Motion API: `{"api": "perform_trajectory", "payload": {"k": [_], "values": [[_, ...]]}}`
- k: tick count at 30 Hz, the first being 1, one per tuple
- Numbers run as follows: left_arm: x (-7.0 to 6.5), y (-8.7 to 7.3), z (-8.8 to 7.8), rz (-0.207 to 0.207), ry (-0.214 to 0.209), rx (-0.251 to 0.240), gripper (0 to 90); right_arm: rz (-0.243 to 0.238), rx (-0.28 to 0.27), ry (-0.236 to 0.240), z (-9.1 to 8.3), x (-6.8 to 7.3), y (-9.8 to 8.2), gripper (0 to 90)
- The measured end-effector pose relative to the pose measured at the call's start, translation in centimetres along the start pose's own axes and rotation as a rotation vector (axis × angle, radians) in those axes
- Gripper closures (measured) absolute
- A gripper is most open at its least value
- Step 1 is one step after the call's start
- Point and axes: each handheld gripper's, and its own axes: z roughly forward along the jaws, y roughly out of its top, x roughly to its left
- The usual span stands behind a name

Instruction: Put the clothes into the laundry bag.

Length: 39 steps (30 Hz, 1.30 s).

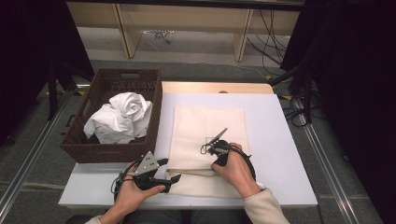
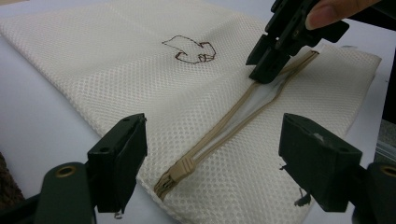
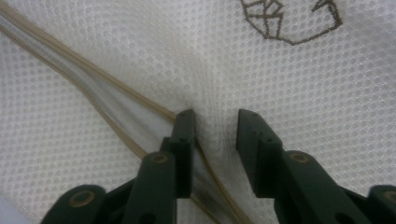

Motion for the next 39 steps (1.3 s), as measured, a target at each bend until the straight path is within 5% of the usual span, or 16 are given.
{"api": "perform_trajectory", "payload": {"k": [1,3,12,17,25,27,31,33,35,39], "values": [[-0.1,0.0,0.0,-0.020,0.002,0.000,23.3,0.014,0.008,0.001,-0.1,0.0,0.0,73.7],[0.1,0.0,0.0,0.012,0.002,0.007,23.3,0.013,-0.001,0.000,0.0,-0.2,0.0,76.4],[0.2,0.0,-0.1,0.013,0.004,0.008,23.7,0.042,-0.009,0.009,0.0,-0.5,0.1,85.9],[0.2,0.0,-0.1,0.015,0.004,0.004,23.7,0.054,-0.051,0.016,0.1,-0.7,-0.1,88.0],[0.2,0.0,-0.1,0.015,0.001,-0.007,23.7,0.088,-0.027,0.024,-0.6,-0.9,0.0,88.2],[0.2,0.0,-0.2,0.017,0.007,-0.006,23.7,0.063,-0.092,0.018,-0.9,-1.0,-0.1,88.3],[0.2,0.1,-0.2,0.015,0.009,-0.015,23.9,0.058,-0.131,0.005,-1.8,-0.8,0.0,88.3],[0.0,0.1,-0.2,-0.016,0.017,-0.022,24.0,0.059,-0.156,0.007,-2.2,-0.7,0.0,88.4],[0.2,0.2,-0.4,0.018,0.025,-0.018,23.7,0.097,-0.180,-0.005,-2.6,-0.3,0.0,88.4],[0.2,0.3,-0.6,-0.002,0.039,-0.040,22.8,0.087,-0.263,-0.002,-3.6,-0.4,-0.2,88.4]]}}
